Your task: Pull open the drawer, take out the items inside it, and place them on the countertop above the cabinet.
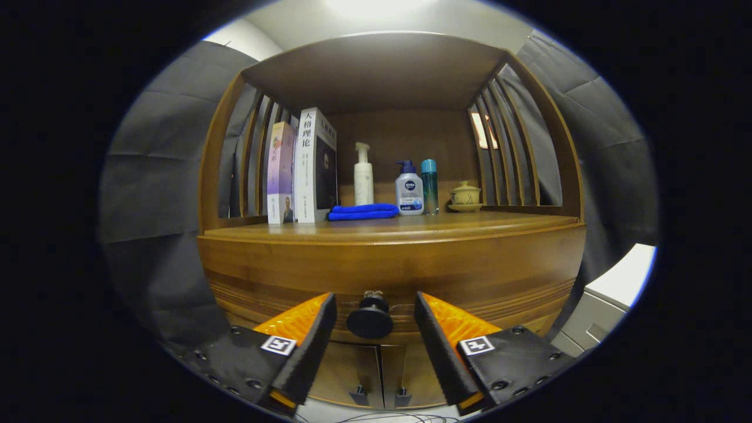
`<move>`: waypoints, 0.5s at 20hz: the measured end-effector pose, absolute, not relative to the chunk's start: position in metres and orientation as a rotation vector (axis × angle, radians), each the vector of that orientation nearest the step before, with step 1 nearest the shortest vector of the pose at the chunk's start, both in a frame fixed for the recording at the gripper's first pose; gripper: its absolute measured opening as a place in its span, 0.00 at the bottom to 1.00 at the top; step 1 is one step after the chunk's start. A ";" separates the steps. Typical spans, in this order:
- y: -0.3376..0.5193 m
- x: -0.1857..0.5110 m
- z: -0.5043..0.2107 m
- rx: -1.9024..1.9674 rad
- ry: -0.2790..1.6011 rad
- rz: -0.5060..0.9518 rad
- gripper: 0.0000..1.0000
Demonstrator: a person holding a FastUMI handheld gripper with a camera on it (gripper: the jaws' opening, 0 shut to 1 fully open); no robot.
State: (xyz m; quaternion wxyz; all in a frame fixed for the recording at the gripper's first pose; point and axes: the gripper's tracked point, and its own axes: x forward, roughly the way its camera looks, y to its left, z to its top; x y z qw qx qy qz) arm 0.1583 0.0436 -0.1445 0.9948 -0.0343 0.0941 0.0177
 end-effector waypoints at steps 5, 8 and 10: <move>0.046 0.164 -0.168 -0.055 0.250 0.036 0.75; 0.051 0.166 -0.167 -0.075 0.241 0.043 0.60; 0.050 0.166 -0.168 -0.106 0.235 0.036 0.46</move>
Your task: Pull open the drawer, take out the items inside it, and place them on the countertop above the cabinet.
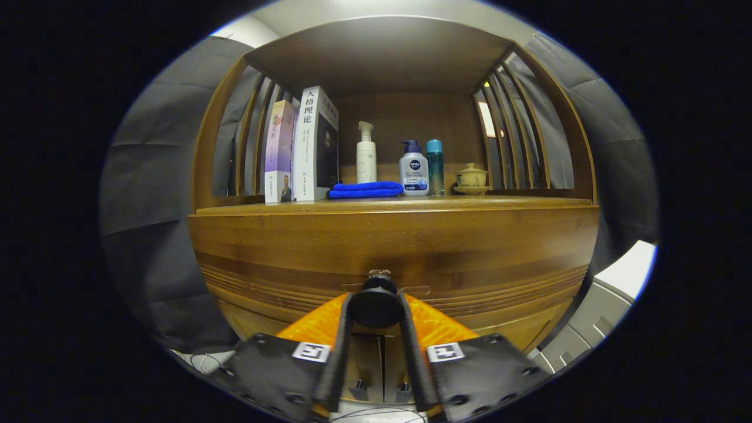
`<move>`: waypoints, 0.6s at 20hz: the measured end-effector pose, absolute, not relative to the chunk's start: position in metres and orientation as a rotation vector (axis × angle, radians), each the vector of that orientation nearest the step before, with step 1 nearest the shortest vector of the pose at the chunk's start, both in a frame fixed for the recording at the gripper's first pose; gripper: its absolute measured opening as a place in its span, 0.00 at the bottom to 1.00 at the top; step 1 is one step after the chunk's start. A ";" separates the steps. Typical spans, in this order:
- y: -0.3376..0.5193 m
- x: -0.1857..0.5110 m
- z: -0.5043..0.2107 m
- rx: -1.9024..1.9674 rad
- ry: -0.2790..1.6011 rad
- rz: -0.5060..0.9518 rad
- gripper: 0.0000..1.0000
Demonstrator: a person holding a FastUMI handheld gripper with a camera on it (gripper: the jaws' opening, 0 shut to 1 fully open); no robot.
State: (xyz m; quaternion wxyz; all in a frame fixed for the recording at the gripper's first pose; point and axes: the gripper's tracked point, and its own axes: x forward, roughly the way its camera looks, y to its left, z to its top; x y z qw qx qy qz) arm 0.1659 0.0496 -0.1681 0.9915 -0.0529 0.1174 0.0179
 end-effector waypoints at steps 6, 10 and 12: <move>0.049 0.160 -0.167 -0.106 0.264 0.028 0.32; 0.047 0.139 -0.165 -0.108 0.266 0.029 0.32; 0.048 0.128 -0.164 -0.103 0.268 0.037 0.32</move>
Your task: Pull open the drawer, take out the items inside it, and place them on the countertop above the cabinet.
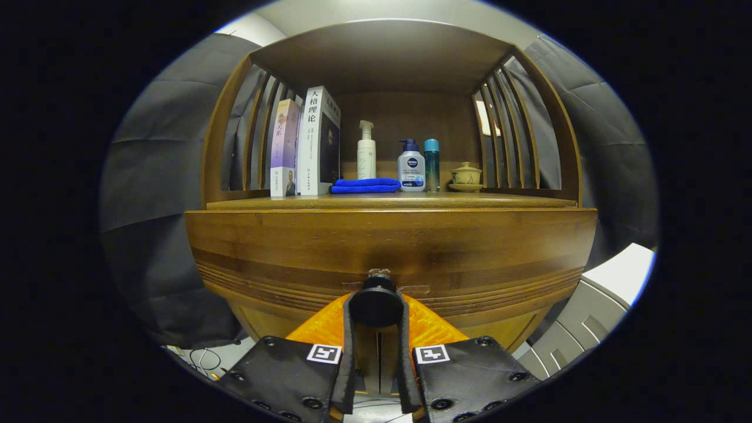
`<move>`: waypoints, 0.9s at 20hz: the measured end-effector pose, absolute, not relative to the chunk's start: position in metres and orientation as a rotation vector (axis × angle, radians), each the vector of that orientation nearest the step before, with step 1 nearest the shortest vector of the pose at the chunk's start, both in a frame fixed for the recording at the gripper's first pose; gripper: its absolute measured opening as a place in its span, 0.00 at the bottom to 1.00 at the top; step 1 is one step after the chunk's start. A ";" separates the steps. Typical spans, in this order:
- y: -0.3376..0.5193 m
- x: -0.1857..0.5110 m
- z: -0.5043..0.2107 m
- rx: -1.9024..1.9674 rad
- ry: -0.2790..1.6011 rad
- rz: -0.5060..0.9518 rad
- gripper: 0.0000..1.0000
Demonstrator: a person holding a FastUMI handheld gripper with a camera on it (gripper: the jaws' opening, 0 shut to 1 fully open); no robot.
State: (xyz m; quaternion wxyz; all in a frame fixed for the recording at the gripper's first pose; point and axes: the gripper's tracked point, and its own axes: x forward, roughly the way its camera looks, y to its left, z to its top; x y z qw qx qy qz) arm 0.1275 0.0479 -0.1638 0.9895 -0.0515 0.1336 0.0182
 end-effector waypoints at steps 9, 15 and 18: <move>0.048 0.077 -0.159 -0.123 0.273 0.074 0.32; 0.049 0.042 -0.156 -0.140 0.266 0.097 0.32; 0.048 0.021 -0.161 -0.152 0.291 0.113 0.32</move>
